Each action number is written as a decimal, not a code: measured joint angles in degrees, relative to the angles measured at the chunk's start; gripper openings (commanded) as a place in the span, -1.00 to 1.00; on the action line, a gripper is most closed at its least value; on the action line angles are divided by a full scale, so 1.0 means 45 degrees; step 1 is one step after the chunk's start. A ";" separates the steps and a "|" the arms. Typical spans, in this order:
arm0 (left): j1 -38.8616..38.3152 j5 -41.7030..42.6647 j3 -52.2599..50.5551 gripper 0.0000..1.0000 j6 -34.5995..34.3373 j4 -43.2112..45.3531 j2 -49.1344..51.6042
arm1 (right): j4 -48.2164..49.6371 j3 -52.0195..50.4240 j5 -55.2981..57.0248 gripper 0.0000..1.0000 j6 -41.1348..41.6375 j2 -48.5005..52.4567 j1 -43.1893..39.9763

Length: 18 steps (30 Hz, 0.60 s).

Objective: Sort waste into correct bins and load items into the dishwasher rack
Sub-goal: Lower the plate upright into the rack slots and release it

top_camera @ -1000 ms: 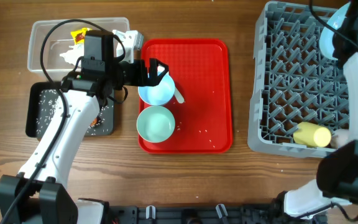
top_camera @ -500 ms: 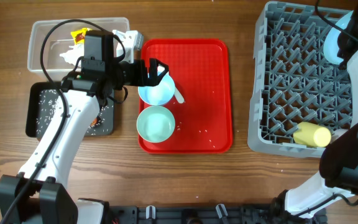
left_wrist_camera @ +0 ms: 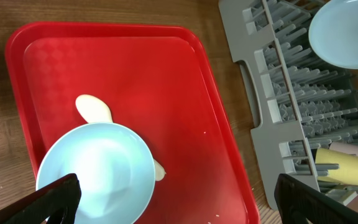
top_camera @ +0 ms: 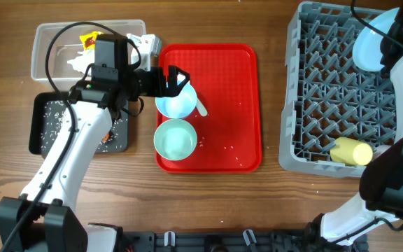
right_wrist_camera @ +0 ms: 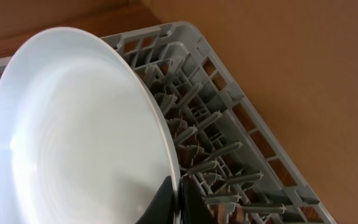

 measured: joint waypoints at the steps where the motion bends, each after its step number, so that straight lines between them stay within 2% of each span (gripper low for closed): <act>1: 0.0000 0.0005 -0.0005 1.00 0.0000 -0.0005 0.0000 | 0.0019 0.0000 0.0000 -0.89 -0.0005 0.0000 0.0000; 13: 0.0000 0.0005 -0.0005 1.00 0.0000 0.0000 0.0000 | 0.0602 0.0000 -0.0131 -0.90 -0.0238 0.0010 -0.0544; 17: 0.0000 0.0005 -0.0005 1.00 0.0000 0.0000 0.0000 | 0.1030 0.0000 -0.0573 -0.88 -0.0685 0.0010 -0.0748; 18: 0.0000 0.0005 0.0000 1.00 0.0000 0.0000 0.0000 | 0.1151 0.0000 -0.0792 -0.82 -0.0913 0.0015 -0.0748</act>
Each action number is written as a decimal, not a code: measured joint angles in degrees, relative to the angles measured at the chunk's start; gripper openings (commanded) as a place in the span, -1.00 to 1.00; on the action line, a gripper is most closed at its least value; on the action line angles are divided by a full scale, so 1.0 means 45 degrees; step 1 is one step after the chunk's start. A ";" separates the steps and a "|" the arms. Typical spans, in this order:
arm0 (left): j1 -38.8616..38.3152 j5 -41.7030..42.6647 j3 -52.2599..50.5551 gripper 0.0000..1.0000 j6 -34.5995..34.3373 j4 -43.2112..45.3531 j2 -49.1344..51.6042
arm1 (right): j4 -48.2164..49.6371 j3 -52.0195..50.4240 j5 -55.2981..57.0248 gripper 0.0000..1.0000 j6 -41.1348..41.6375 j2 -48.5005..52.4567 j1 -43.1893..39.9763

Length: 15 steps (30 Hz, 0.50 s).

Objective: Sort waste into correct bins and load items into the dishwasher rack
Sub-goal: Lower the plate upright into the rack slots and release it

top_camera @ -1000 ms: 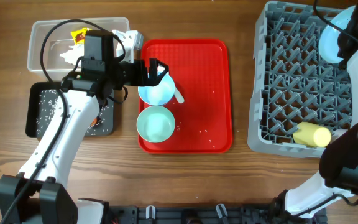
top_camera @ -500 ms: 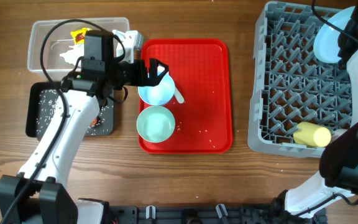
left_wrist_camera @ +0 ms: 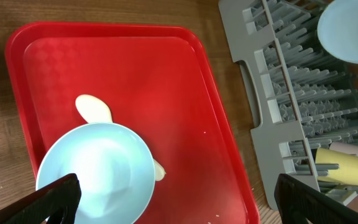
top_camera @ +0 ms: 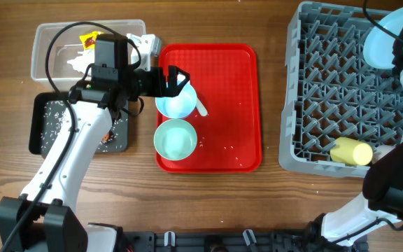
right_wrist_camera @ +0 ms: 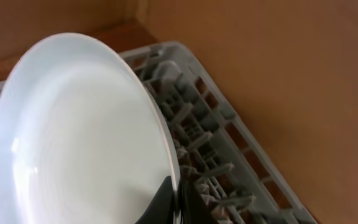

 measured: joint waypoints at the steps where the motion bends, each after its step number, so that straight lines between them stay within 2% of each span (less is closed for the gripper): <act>1: 0.0000 0.0000 0.0000 1.00 0.0000 -0.0005 0.0000 | 0.0136 0.0000 -0.0228 -0.80 -0.0233 0.0005 0.0000; 3: 0.0000 -0.0005 0.0000 1.00 0.0000 0.0000 0.0000 | 0.0321 0.0000 -0.0695 -0.77 -0.0753 0.0058 0.0000; 6: 0.0000 0.0000 0.0000 1.00 0.0000 0.0000 0.0000 | 0.0350 0.0000 -0.1044 -0.52 -0.1292 0.0384 0.0000; 7: 0.0000 0.0000 0.0000 1.00 0.0000 -0.0005 0.0000 | 0.0359 0.0000 -0.1103 -0.33 -0.1394 0.0520 0.0000; 8: 0.0000 0.0000 0.0000 1.00 0.0000 0.0000 0.0000 | 0.0364 0.0000 -0.1156 0.19 -0.1472 0.0704 0.0000; 10: 0.0000 0.0000 0.0000 1.00 0.0000 -0.0005 0.0000 | 0.0340 0.0000 -0.1248 0.81 -0.1559 0.0918 0.0000; 11: 0.0000 0.0000 0.0000 1.00 0.0000 0.0000 0.0000 | 0.0345 0.0000 -0.1263 0.92 -0.1598 0.0918 0.0000; 12: 0.0000 -0.0005 0.0000 1.00 0.0000 0.0000 0.0000 | 0.0369 0.0000 -0.1277 0.95 -0.1647 0.0913 0.0000; 15: 0.0000 -0.0005 0.0000 1.00 0.0000 0.0000 0.0000 | 0.0267 0.0000 -0.1409 0.96 -0.1603 0.0913 0.0000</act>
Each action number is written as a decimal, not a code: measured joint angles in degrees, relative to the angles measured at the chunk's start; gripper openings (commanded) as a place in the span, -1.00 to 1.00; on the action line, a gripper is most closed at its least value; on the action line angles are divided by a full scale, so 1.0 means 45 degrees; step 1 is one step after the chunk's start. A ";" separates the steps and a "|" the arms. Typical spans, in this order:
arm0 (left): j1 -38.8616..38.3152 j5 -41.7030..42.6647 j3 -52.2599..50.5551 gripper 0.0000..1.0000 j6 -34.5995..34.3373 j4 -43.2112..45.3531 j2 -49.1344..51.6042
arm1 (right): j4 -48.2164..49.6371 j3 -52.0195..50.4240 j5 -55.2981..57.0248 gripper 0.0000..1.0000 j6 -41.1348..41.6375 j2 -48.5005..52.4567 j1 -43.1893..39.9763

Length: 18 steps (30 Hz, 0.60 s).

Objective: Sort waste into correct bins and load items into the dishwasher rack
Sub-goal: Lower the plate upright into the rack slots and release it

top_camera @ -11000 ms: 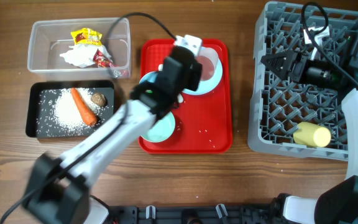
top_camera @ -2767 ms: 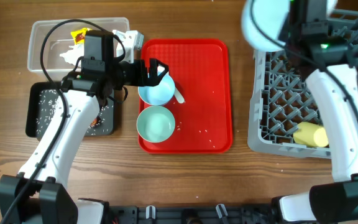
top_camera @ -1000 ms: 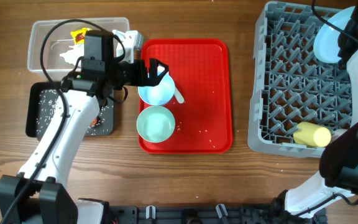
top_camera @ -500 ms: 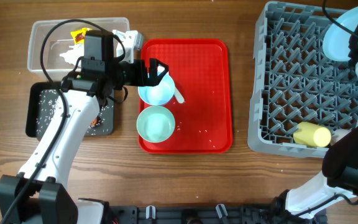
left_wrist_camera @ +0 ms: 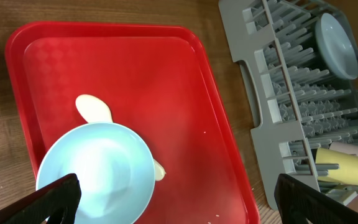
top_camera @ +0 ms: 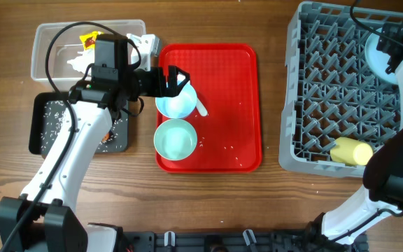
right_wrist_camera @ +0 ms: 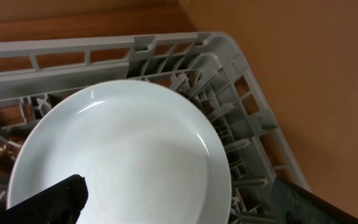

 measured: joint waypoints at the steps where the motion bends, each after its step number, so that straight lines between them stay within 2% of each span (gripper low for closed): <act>1: 0.0000 0.0005 0.0000 1.00 0.0000 0.0000 0.0000 | -0.0053 0.0000 -0.0063 0.96 0.0010 0.0000 0.0000; 4: 0.0000 0.0000 0.0000 1.00 0.0000 0.0000 0.0000 | -0.0389 0.0000 -0.0578 0.90 0.0019 0.0000 0.0000; 6: 0.0000 0.0000 0.0000 1.00 0.0000 -0.0005 0.0000 | -0.1083 0.0000 -0.1064 0.64 0.0097 0.0000 0.0000; 7: 0.0000 0.0005 0.0000 1.00 0.0000 -0.0005 0.0000 | -0.1365 0.0000 -0.1292 0.44 0.0136 0.0000 0.0000; 9: 0.0000 0.0000 0.0000 1.00 0.0000 0.0000 0.0000 | -0.2191 0.0000 -0.1982 -0.29 0.0189 0.0000 0.0000; 11: 0.0000 0.0000 0.0000 1.00 0.0000 0.0000 0.0000 | -0.2414 0.0000 -0.2788 -0.88 0.0248 0.0005 0.0000; 18: 0.0000 0.0000 0.0000 1.00 0.0000 0.0000 0.0000 | -0.2521 0.0000 -0.3988 -0.91 0.1010 0.0005 0.0010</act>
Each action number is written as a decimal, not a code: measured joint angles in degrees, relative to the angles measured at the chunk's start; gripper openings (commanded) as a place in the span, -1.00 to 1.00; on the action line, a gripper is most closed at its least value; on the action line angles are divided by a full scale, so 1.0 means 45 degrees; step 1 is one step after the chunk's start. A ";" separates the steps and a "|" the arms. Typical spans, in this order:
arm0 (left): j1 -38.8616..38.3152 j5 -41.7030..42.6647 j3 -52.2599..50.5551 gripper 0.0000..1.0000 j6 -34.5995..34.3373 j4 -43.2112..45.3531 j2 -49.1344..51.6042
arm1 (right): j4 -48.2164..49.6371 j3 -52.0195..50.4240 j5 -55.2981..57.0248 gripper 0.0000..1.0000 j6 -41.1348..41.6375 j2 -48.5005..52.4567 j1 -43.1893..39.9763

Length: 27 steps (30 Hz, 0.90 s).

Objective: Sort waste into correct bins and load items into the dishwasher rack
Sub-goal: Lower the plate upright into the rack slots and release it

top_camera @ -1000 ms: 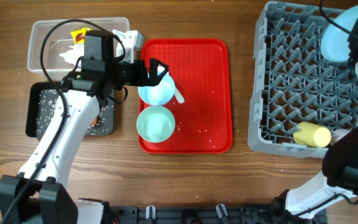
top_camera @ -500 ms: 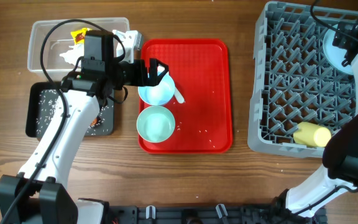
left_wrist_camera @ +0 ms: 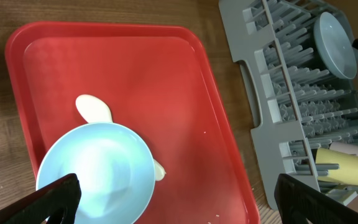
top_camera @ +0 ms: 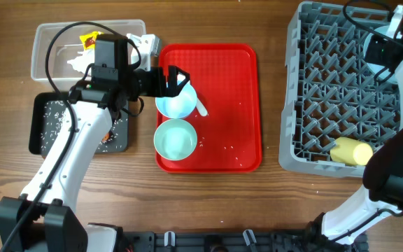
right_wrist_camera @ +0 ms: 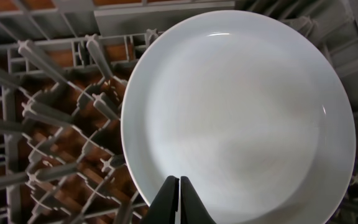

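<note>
A white plate (right_wrist_camera: 241,106) stands among the tines at the far right of the grey dishwasher rack (top_camera: 327,91). It also shows in the left wrist view as a plate (left_wrist_camera: 334,45). My right gripper (right_wrist_camera: 178,199) hangs just in front of its face, shut, with nothing between the fingers. My left gripper (left_wrist_camera: 185,199) is open above the red tray (top_camera: 229,91), straddling a light blue bowl (left_wrist_camera: 95,171). A cream spoon (left_wrist_camera: 93,109) lies partly under that bowl. A second blue bowl (top_camera: 175,140) sits nearer the tray's front.
A yellow cup (top_camera: 351,150) lies in the rack's near right corner. Left of the tray are a clear bin (top_camera: 54,49) holding wrappers and a black bin (top_camera: 51,122) speckled with rice. A few grains lie on the tray.
My right gripper was open over the plate standing in the rack; now it is shut and empty, facing the plate more squarely. The left arm has not moved.
My right gripper first held the plate by its rim above the rack's far right, and still held it a little later. Then the plate stood in the tines with the gripper open. Now the gripper is shut beside it. The left gripper stayed open over the bowl.
</note>
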 measured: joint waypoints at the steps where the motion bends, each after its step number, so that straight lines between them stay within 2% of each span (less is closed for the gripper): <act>1: 0.0000 0.0000 0.0000 1.00 0.0000 0.0000 0.0000 | 0.0049 0.0000 0.0000 -0.92 0.0301 0.0000 0.0000; 7: 0.0000 0.0000 0.0000 1.00 0.0000 -0.0005 0.0000 | 0.0427 0.0000 0.0000 -0.91 0.1452 0.0267 0.0000; 10: 0.0000 0.0000 -0.0005 1.00 0.0000 0.0000 0.0000 | 0.0364 0.0000 0.0000 -0.91 0.1909 0.1175 0.0000; 17: 0.0000 0.0000 0.0000 1.00 0.0000 -0.0005 0.0000 | -0.0219 0.0000 0.0141 -0.91 0.2229 0.2302 -0.0029; 27: 0.0000 0.0000 0.0000 1.00 0.0000 -0.0005 0.0000 | -0.0277 0.0000 0.0146 -0.91 0.2356 0.2317 -0.0024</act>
